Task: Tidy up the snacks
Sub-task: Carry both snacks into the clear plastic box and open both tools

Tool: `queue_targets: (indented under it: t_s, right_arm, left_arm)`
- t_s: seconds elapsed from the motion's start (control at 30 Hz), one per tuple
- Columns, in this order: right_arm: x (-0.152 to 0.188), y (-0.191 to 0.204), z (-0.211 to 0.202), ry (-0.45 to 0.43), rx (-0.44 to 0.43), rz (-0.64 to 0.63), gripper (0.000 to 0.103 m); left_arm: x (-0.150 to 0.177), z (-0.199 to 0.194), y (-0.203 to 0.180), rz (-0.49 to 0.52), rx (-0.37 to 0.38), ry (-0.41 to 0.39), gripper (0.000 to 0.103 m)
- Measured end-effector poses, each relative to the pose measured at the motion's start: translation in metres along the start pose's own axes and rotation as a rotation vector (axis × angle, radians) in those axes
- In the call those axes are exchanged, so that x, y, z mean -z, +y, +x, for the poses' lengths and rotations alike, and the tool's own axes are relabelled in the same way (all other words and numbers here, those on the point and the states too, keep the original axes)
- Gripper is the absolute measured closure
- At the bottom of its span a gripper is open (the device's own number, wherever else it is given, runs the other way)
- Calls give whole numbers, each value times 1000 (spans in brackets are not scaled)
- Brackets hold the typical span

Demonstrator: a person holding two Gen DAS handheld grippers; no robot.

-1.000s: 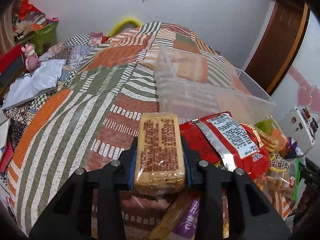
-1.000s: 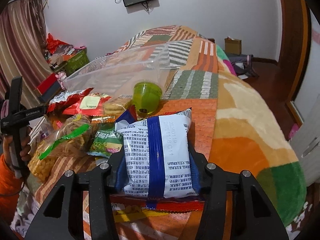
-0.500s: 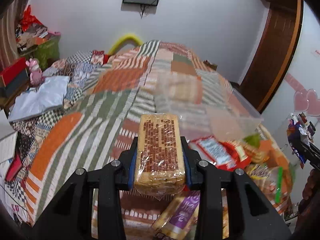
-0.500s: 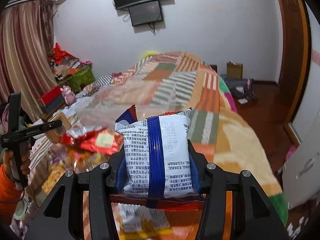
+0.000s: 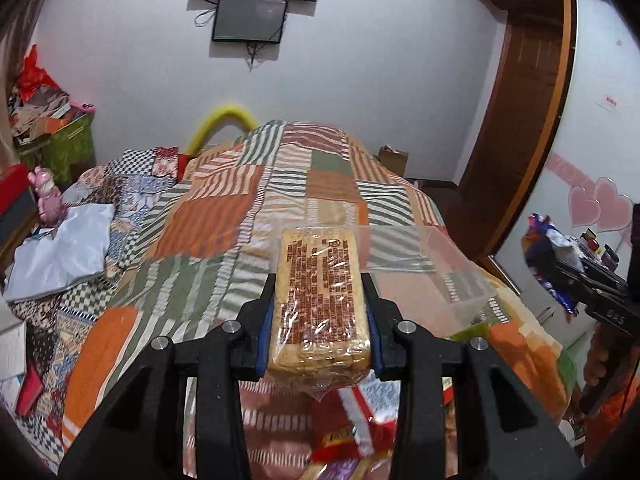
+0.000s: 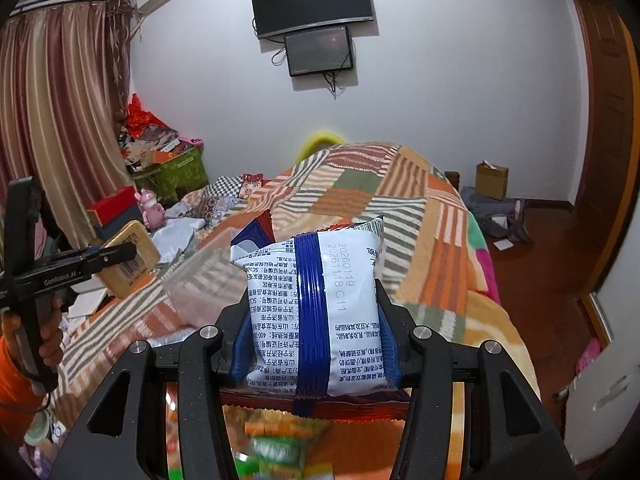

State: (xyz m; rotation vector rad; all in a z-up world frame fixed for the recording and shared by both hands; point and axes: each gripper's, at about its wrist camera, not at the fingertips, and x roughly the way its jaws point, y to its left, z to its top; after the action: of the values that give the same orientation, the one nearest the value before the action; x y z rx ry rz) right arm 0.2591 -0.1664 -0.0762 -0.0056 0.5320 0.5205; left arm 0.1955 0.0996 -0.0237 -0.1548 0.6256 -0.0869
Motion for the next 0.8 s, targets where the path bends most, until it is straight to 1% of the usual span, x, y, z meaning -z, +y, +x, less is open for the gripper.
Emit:
queue_targets:
  t_s: [0.13,0.33,0.47,0.6,0.73,0.8]
  right_arm:
    - [-9,-2,22,22,-2,-10,56]
    - [-15,-7,55,68,-2,-14,56]
    - [-16,-9,80,112,3,-22,56]
    - [-13,-9,103,156,3,-28,56]
    - [-9,-9,119,198,1,-35,56]
    - [-9,-5,123,198,22,-65,56]
  left_arm:
    - [-10,23,-3,16,17,21,66]
    - [-16,61,2,25,31,62,66]
    - [-14,87,4,29,39,101,66]
    - [-11,108,3,52,34,125,66]
    - [-8,125,4,63,31,157,66]
    - [-6,131,5,68,30,170,66]
